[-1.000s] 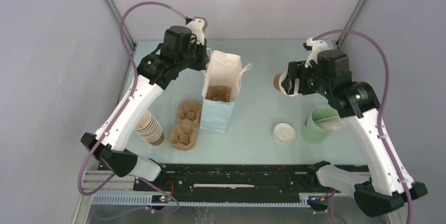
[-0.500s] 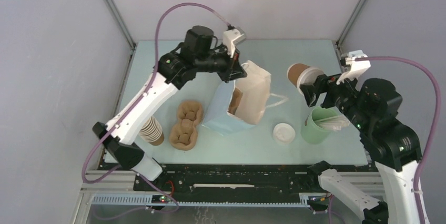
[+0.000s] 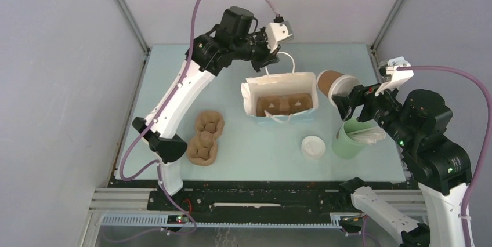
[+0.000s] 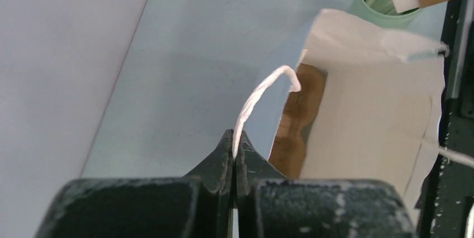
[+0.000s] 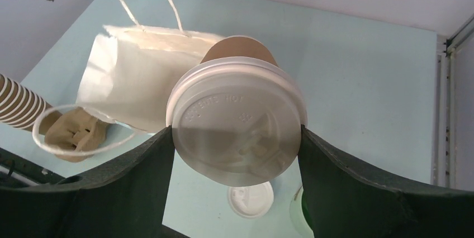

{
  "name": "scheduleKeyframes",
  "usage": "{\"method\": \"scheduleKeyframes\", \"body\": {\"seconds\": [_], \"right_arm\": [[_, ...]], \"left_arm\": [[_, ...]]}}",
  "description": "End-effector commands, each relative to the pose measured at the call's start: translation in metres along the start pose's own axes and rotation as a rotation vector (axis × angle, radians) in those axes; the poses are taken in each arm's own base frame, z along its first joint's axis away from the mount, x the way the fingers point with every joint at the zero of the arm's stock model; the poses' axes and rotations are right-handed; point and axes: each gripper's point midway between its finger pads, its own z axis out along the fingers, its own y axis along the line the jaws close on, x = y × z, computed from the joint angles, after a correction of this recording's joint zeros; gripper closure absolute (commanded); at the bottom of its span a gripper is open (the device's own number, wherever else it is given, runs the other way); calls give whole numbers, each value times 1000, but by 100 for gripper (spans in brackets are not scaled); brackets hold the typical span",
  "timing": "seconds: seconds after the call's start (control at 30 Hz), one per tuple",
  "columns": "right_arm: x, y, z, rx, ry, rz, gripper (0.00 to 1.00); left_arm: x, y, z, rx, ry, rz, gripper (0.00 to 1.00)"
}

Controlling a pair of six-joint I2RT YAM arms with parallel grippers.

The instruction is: Pack the takeout coffee

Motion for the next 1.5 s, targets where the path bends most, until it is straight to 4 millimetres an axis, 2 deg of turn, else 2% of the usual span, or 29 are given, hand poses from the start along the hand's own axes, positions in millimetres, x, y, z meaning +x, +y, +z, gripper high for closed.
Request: {"method": "scheduleKeyframes", "body": {"seconds": [0.0, 0.13, 0.27, 0.43, 0.53, 0.67, 0.9, 1.07, 1.27, 1.47], "right_arm": [[-6, 7, -8, -44, -27, -33, 48], [5, 16, -5, -101, -16, -34, 48], [21, 32, -6, -199, 17, -32, 49], [47, 68, -9, -424, 48, -27, 53], [60, 85, -11, -534, 62, -28, 54], [78, 95, -11, -600, 104, -76, 56], [85, 97, -16, -615, 108, -164, 56], [101, 100, -21, -662, 159, -233, 56], [111, 111, -27, -745, 165, -348, 57], [133, 116, -11, -759, 213, -575, 55]], "left_arm": [[-13, -4, -1, 21, -27, 176, 100], [17, -29, 18, 122, 44, 134, 100], [39, -52, 23, 196, 109, 71, 100], [74, -82, 31, 262, 115, -83, 100], [87, -91, 28, 246, 98, -148, 100], [78, -100, 13, 226, 11, -200, 100], [50, -136, -17, 341, -146, -324, 100], [65, -145, -14, 341, -145, -401, 100], [68, -155, -7, 409, -143, -463, 100], [73, -150, -13, 392, -153, -460, 100]]}}
